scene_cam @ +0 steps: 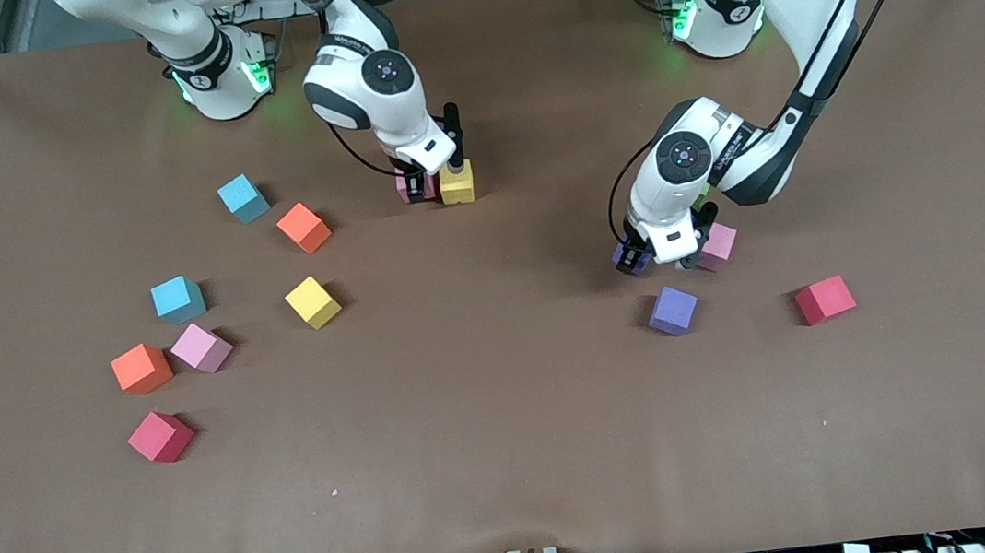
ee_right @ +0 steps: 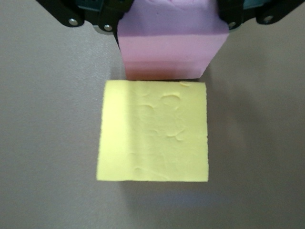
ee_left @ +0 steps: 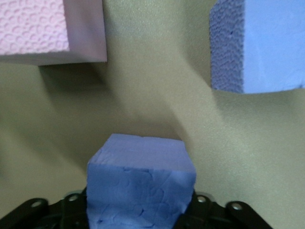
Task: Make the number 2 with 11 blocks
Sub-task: 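Grasp a purple cube with the left gripper while the right lowers pink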
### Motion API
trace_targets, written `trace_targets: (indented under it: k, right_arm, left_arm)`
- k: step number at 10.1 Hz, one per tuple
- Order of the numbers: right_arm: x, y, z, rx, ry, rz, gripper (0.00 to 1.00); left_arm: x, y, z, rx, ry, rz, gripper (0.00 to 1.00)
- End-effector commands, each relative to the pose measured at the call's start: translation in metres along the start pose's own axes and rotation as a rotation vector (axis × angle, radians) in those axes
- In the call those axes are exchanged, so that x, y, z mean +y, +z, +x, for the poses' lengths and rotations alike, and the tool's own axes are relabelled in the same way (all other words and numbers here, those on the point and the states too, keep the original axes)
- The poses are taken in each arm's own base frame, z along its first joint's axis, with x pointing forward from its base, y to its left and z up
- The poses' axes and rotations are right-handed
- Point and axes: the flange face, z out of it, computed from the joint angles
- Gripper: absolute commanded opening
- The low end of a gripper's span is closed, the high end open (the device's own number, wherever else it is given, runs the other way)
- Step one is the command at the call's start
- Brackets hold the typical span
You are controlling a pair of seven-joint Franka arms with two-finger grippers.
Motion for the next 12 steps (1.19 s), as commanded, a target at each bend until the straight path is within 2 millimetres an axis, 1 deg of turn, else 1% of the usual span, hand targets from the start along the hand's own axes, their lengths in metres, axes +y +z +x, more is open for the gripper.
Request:
trace_targets:
  k: [1,2,3,5,6,7,9,10,11,12]
  right_arm:
    - [-0.004,0.011,0.009,-0.010,0.015,-0.024,0.26]
    - [-0.005,0.010,0.010,-0.009,0.015,-0.025,0.26]
    - [-0.003,0.009,0.011,-0.007,0.019,-0.027,0.26]
    - [0.011,0.005,0.010,0.001,0.041,-0.039,0.26]
    - [0.015,0.006,0.012,0.004,0.045,-0.039,0.26]
    - [0.015,0.005,0.013,0.005,0.044,-0.040,0.26]
    - [0.008,0.013,0.017,-0.003,0.031,-0.031,0.26]
    - [0.004,0.013,0.019,-0.004,0.032,-0.031,0.26]
    - [0.002,0.014,0.021,-0.005,0.027,-0.030,0.26]
    - [0.002,0.014,0.021,-0.005,0.028,-0.029,0.27]
  left_arm:
    - [0.004,-0.019,0.003,0.032,-0.094,-0.035,0.00]
    - [0.004,-0.025,-0.003,0.038,-0.149,-0.040,0.00]
    - [0.004,-0.028,-0.022,0.027,-0.209,-0.036,0.00]
    - [0.000,-0.029,-0.047,0.025,-0.353,-0.008,0.00]
    - [-0.002,-0.030,-0.055,0.025,-0.390,0.001,0.00]
    - [-0.003,-0.031,-0.062,0.024,-0.422,0.006,0.00]
    - [-0.004,-0.031,-0.070,0.023,-0.456,0.011,0.00]
    - [-0.004,-0.033,-0.075,0.016,-0.522,0.011,0.00]
    - [-0.004,-0.033,-0.077,0.016,-0.575,0.011,0.00]
    - [-0.005,-0.032,-0.082,0.013,-0.611,0.014,0.00]
